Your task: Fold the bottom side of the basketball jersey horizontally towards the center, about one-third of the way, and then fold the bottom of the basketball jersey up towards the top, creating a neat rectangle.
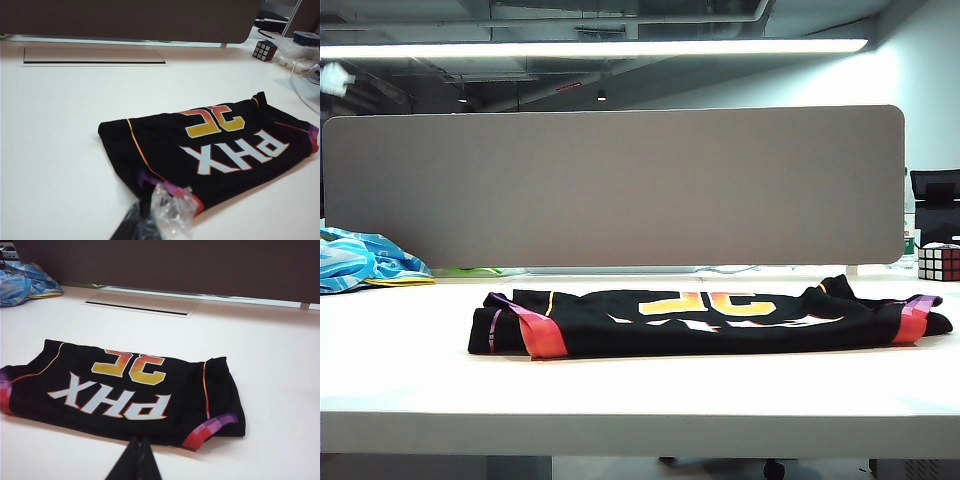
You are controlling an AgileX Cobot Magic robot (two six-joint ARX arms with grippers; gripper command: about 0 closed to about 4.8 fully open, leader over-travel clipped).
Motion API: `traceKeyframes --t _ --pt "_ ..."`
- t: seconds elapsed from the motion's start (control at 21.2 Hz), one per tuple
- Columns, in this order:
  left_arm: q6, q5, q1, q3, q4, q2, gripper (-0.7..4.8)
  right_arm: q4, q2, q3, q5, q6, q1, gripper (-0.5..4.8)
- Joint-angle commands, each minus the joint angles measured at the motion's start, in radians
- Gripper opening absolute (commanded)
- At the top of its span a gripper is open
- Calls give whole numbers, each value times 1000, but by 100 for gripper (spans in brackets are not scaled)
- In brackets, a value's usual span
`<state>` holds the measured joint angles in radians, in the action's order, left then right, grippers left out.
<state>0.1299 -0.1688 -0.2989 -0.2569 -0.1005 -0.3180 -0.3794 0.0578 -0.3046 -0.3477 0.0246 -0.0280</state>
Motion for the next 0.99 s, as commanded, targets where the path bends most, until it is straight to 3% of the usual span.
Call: traceKeyframes --t 0.05,0.38,0.52,0.71,0.99 --pt "-2 24 2 97 162 48 -6 84 -58 74 17 -80 -1 -1" --pt "-4 69 3 229 285 75 -6 215 -58 228 68 -98 0 -2" --pt "-82 71 3 250 342 76 -6 338 -58 304 125 -91 1 -2" --pt "-157 95 3 250 406 73 -6 355 -58 304 156 12 -1 -2" --pt "-164 100 23 250 460 73 -6 399 -58 304 178 10 -15 -2"
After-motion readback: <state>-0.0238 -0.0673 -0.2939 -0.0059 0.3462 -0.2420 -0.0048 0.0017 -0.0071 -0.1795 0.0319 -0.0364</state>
